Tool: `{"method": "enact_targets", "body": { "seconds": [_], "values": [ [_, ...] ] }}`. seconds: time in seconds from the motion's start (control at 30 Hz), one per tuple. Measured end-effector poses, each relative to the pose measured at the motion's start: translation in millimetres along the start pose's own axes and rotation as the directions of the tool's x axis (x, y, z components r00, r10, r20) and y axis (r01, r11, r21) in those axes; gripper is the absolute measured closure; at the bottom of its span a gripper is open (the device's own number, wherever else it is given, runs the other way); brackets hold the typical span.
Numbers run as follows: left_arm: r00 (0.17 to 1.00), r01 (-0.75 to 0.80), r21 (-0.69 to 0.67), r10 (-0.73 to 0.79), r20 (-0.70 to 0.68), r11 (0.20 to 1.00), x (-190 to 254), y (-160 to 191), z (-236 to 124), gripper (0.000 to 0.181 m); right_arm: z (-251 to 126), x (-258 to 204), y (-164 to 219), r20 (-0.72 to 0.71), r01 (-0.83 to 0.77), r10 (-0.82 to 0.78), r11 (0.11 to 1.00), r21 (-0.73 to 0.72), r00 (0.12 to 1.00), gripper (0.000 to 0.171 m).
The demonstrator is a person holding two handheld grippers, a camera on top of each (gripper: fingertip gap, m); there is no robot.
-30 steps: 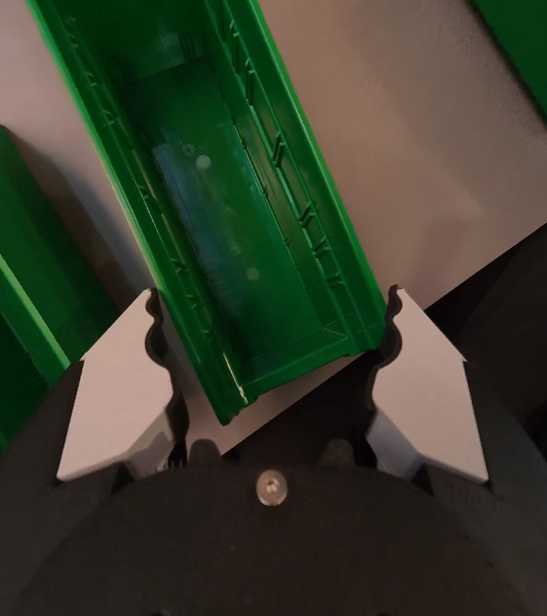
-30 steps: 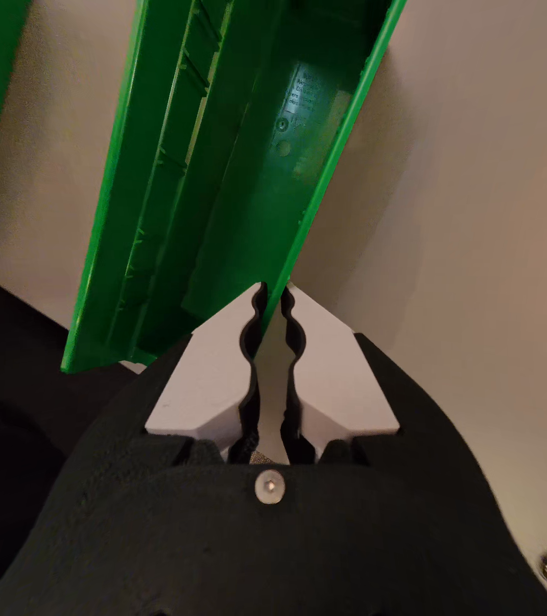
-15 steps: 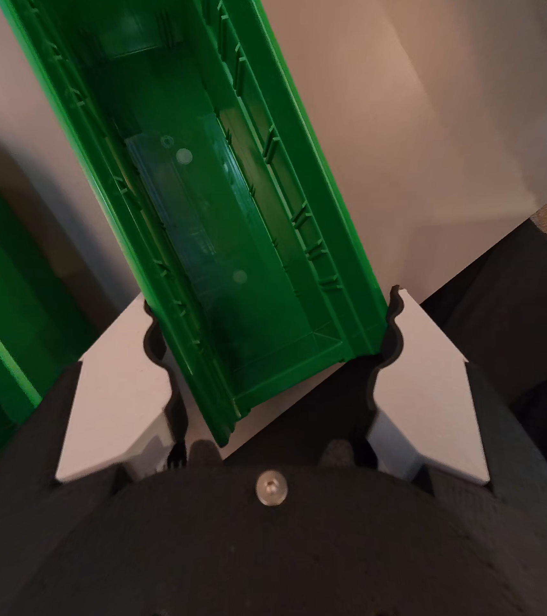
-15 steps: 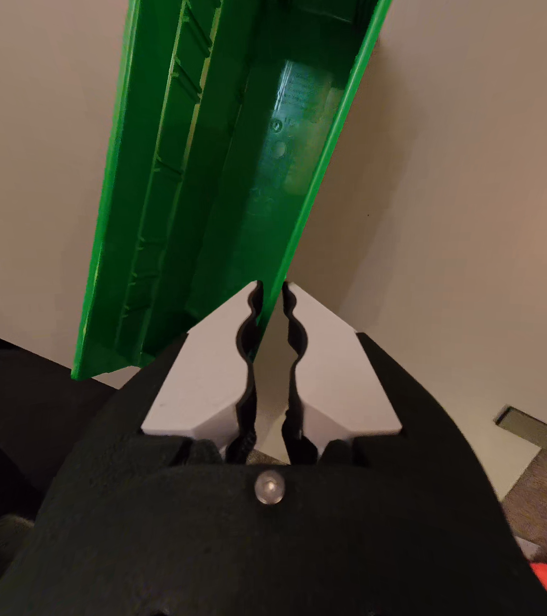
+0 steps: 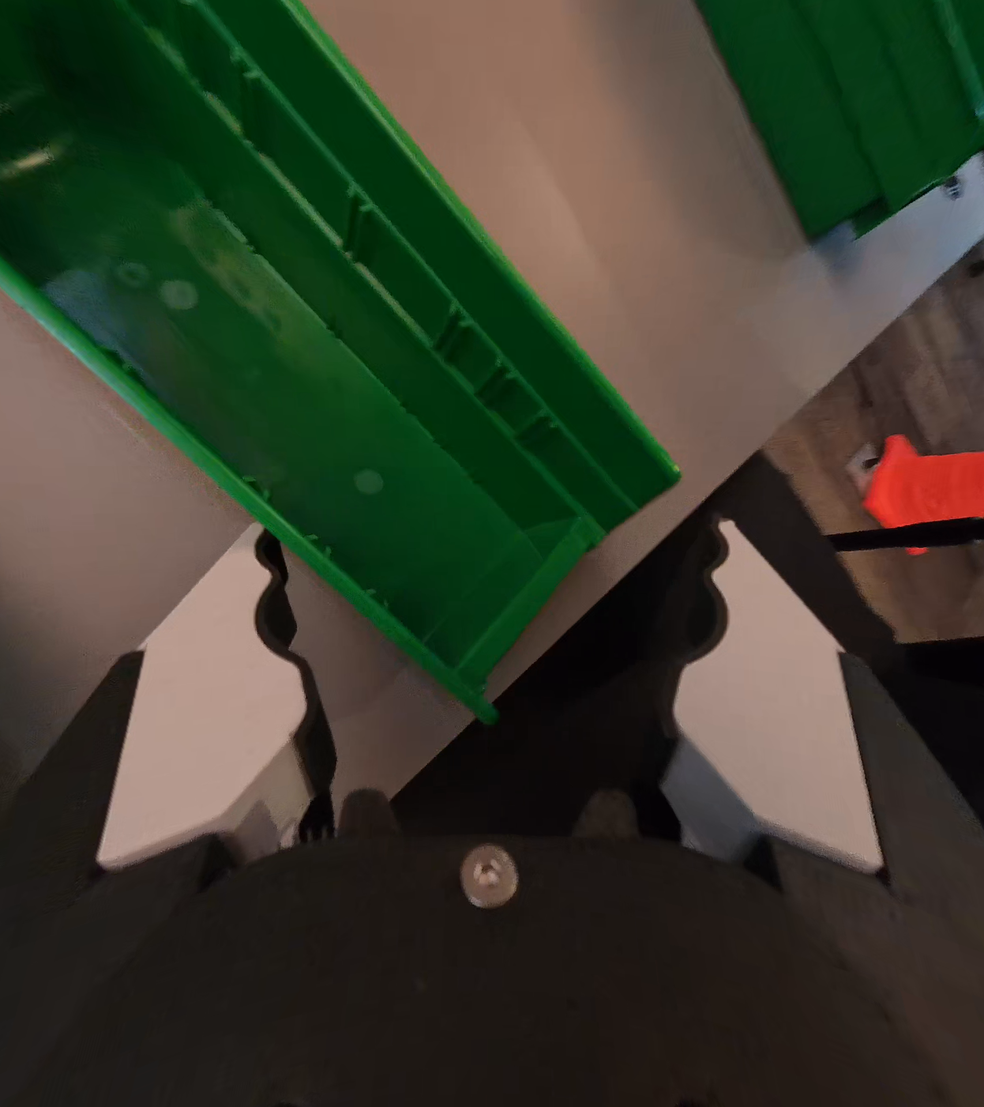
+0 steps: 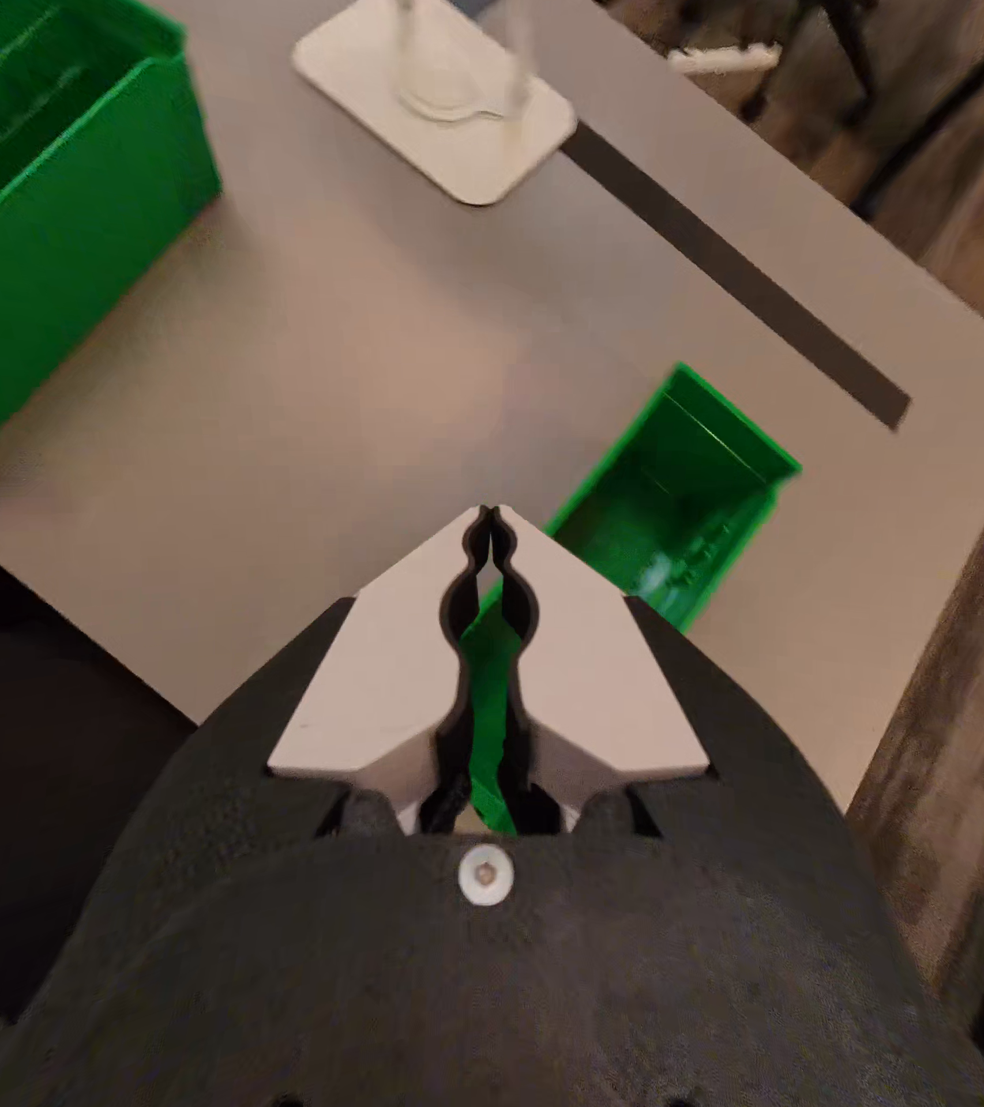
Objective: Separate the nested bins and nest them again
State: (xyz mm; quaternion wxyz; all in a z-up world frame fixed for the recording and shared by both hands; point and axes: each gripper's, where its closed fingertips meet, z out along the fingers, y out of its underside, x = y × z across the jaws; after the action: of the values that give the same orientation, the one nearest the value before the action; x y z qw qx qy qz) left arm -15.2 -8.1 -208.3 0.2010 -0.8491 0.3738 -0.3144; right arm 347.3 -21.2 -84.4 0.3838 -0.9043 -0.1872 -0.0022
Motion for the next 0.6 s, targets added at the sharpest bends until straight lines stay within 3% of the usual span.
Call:
{"method": "enact_targets", "body": {
  "seconds": [0.2,0.37,0.5,0.57,0.6],
  "values": [
    [0.992,-0.014,0.022,0.016,-0.128,1.000,41,-5,24,0.048,42,-123,-28,0.250,0.185,-0.182,0.983,0.014,0.951,0.171],
    [0.977,-0.019,0.022,0.023,-0.212,1.000,65,-7,41,0.048,78,-182,-31,0.381,0.213,-0.204,0.977,0.017,0.902,0.171],
    [0.973,-0.082,0.030,0.086,-0.213,0.996,80,-6,57,0.049,93,-202,-44,0.420,0.166,-0.169,0.985,0.044,0.892,0.106],
    [0.964,-0.099,0.030,0.104,-0.244,0.995,89,-7,62,0.048,104,-206,-47,0.449,0.109,-0.096,0.994,-0.003,0.888,0.048],
    [0.959,-0.105,0.028,0.108,-0.262,0.994,94,-8,64,0.048,109,-209,-48,0.464,0.095,-0.069,0.995,-0.033,0.883,0.034]
  ]
}}
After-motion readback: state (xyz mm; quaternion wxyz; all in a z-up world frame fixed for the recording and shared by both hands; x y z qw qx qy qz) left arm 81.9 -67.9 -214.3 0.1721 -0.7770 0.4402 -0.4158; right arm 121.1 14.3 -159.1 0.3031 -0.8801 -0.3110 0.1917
